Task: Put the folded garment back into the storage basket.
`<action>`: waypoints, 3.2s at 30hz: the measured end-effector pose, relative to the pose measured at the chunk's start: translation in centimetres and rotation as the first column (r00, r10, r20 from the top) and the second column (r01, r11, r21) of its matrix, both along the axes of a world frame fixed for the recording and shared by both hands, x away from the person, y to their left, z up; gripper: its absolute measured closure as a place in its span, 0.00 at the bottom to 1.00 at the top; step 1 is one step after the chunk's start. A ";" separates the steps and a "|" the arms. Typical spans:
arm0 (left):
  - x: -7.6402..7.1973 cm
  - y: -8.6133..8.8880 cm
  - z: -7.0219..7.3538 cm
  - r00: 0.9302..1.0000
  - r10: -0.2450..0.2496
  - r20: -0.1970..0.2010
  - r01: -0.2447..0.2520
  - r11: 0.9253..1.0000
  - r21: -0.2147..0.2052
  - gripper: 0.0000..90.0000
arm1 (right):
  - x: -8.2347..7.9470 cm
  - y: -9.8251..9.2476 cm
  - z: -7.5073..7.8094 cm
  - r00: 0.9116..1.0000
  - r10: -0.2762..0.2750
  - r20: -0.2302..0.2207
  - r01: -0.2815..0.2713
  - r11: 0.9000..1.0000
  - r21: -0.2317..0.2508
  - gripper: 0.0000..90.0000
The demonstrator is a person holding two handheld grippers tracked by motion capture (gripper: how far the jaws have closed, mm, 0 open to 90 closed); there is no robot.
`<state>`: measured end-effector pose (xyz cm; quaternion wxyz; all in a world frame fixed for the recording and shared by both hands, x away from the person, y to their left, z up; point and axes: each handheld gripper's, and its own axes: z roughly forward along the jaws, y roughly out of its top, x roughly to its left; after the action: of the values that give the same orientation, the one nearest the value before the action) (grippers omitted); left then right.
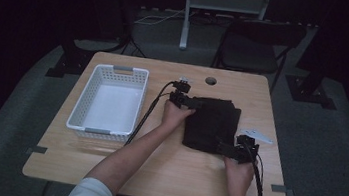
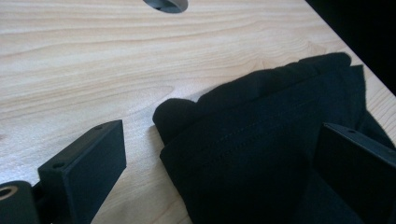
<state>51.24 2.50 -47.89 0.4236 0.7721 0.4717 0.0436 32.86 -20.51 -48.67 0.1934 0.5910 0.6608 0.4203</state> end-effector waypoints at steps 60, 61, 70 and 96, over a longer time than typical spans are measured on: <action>-2.1 -1.8 -1.1 0.994 -0.081 0.069 0.079 0.996 0.032 0.61 | 0.4 2.2 -1.0 0.990 0.131 -0.045 -0.131 0.991 -0.017 0.59; -2.2 -1.9 -1.0 0.993 -0.087 0.074 0.083 0.995 0.050 0.62 | 0.4 2.1 -1.1 0.990 0.131 -0.046 -0.130 0.991 0.006 0.61; -2.7 -2.1 0.1 0.991 -0.116 0.059 0.112 0.991 0.079 0.64 | -0.4 1.7 -0.7 0.994 0.106 -0.038 -0.105 0.994 0.034 0.66; -4.3 -0.5 6.3 0.977 -0.155 0.145 0.137 0.982 0.128 0.66 | -1.6 2.2 4.0 0.988 0.136 0.076 -0.142 0.987 0.080 0.68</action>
<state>46.96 1.97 -41.63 0.4148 0.8225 0.3762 0.0994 31.29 -18.30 -44.66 0.1615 0.5360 0.6745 0.4812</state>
